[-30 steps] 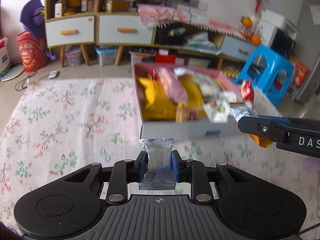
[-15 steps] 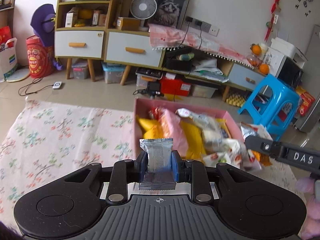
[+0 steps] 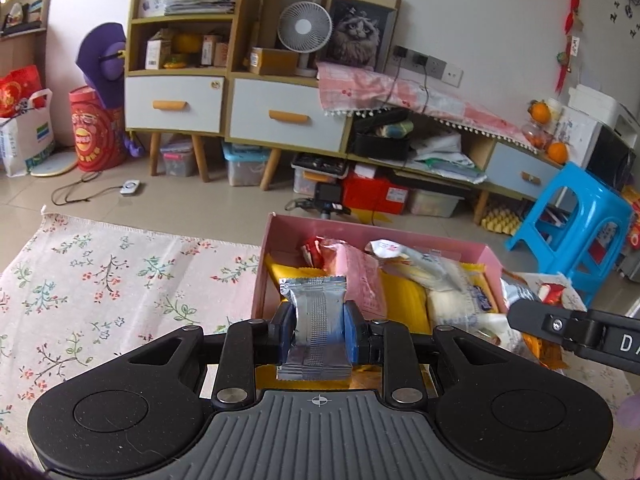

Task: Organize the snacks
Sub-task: 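Lower both packets into the box and open both grippers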

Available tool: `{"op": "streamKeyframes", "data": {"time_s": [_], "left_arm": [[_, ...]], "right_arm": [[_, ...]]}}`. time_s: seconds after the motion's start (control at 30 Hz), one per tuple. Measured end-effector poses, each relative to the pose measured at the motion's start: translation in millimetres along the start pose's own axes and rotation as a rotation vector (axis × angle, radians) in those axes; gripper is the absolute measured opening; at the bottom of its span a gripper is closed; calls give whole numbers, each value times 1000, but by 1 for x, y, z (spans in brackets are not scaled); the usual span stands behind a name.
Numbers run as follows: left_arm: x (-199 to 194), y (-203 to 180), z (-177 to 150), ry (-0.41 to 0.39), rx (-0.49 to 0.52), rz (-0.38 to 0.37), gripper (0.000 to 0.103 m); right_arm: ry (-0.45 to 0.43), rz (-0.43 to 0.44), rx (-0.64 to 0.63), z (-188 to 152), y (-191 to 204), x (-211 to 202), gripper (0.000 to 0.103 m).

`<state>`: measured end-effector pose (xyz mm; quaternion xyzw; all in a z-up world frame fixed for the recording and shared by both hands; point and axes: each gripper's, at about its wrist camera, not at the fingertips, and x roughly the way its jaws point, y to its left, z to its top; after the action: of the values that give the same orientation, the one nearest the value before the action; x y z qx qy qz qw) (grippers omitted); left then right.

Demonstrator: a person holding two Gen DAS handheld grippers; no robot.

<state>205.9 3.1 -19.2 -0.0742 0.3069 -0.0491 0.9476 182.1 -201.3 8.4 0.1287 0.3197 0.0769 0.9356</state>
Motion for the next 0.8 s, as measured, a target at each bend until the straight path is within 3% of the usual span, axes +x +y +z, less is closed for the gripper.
{"op": "streamKeyframes", "data": {"time_s": [0.13, 0.23, 0.3, 0.37, 0.8], "left_arm": [[5, -3, -4, -13, 24, 26, 26], [5, -4, -6, -8, 40, 32, 28], [3, -4, -6, 2, 44, 31, 36], [2, -2, -4, 18, 48, 19, 55], [-28, 6, -1, 80, 86, 10, 78]], "right_arm": [[1, -34, 26, -4, -5, 3, 35], [-4, -42, 24, -4, -5, 0, 52], [-12, -35, 32, -2, -9, -3, 59], [-16, -28, 43, 1, -11, -6, 61], [-6, -13, 88, 6, -11, -29, 71]]}}
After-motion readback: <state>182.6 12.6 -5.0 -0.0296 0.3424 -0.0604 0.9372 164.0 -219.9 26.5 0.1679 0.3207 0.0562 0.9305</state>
